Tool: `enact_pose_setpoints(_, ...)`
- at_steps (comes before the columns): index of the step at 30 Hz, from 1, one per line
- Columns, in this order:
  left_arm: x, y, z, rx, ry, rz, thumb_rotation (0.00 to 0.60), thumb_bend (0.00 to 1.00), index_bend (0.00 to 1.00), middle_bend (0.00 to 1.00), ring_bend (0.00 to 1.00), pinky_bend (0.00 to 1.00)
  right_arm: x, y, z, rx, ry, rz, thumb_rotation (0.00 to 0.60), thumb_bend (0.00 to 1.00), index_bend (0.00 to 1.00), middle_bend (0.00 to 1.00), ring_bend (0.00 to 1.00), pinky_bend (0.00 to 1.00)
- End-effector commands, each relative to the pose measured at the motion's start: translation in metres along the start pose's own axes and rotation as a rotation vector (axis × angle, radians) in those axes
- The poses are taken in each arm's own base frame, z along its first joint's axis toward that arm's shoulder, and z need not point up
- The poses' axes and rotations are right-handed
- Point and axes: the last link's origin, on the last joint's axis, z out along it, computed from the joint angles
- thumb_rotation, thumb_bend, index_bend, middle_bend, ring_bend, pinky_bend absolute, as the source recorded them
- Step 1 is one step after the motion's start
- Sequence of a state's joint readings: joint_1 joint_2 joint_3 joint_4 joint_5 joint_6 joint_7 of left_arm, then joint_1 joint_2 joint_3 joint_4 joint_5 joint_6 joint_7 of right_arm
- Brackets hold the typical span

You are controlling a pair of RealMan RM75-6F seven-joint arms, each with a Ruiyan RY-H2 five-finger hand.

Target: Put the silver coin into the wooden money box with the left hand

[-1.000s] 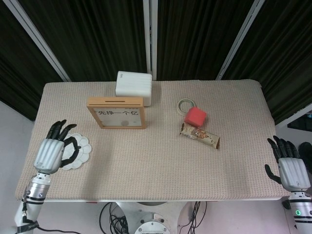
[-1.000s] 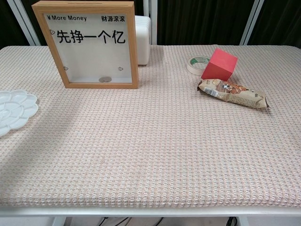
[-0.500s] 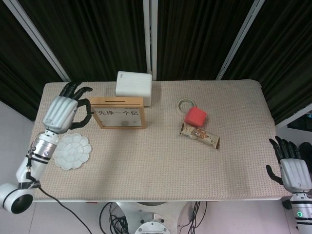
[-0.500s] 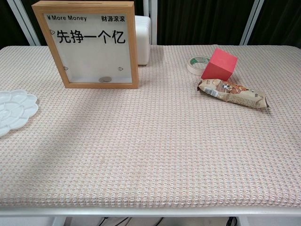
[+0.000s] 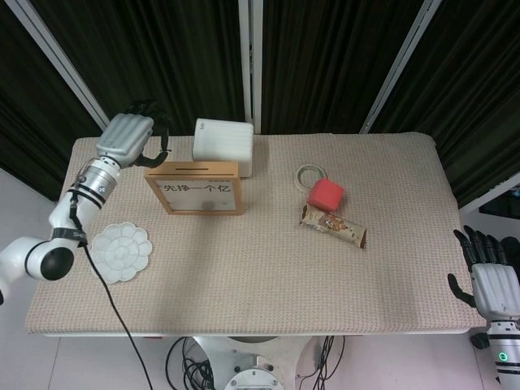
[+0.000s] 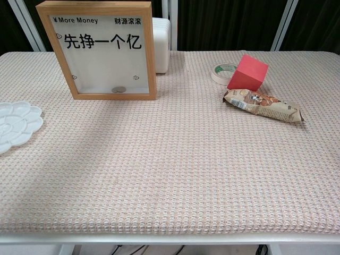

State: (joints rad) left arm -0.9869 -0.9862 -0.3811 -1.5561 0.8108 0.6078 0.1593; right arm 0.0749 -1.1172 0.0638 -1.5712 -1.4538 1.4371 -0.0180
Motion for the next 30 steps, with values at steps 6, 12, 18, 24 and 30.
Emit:
enact_pose_setpoints(6,-0.018,-0.009,0.012,0.057,-0.109,-0.026,0.600,0.42,0.62,0.20,0.00,0.07,0.000,-0.001,0.002,0.001,0.000,0.000,0.600,0.33,0.00,0.00,0.00,0.00)
enact_pose_setpoints(12,-0.029,-0.005,0.014,0.055,-0.151,-0.086,0.600,0.42,0.62,0.20,0.00,0.06,-0.002,-0.004,0.002,0.008,-0.006,-0.002,0.600,0.33,0.00,0.00,0.00,0.00)
enact_pose_setpoints(18,-0.036,0.004,0.018,0.031,-0.189,-0.132,0.600,0.42,0.62,0.20,0.00,0.06,-0.003,-0.003,0.004,0.004,-0.014,0.001,0.600,0.33,0.00,0.00,0.00,0.00)
enact_pose_setpoints(24,-0.037,0.005,0.024,0.025,-0.187,-0.115,0.600,0.42,0.62,0.20,0.00,0.06,-0.004,-0.002,0.005,0.001,-0.015,0.000,0.600,0.33,0.00,0.00,0.00,0.00)
enact_pose_setpoints(30,-0.039,0.006,0.026,0.024,-0.194,-0.131,0.600,0.42,0.62,0.20,0.00,0.06,-0.005,0.000,0.006,-0.007,-0.022,0.002,0.600,0.33,0.00,0.00,0.00,0.00)
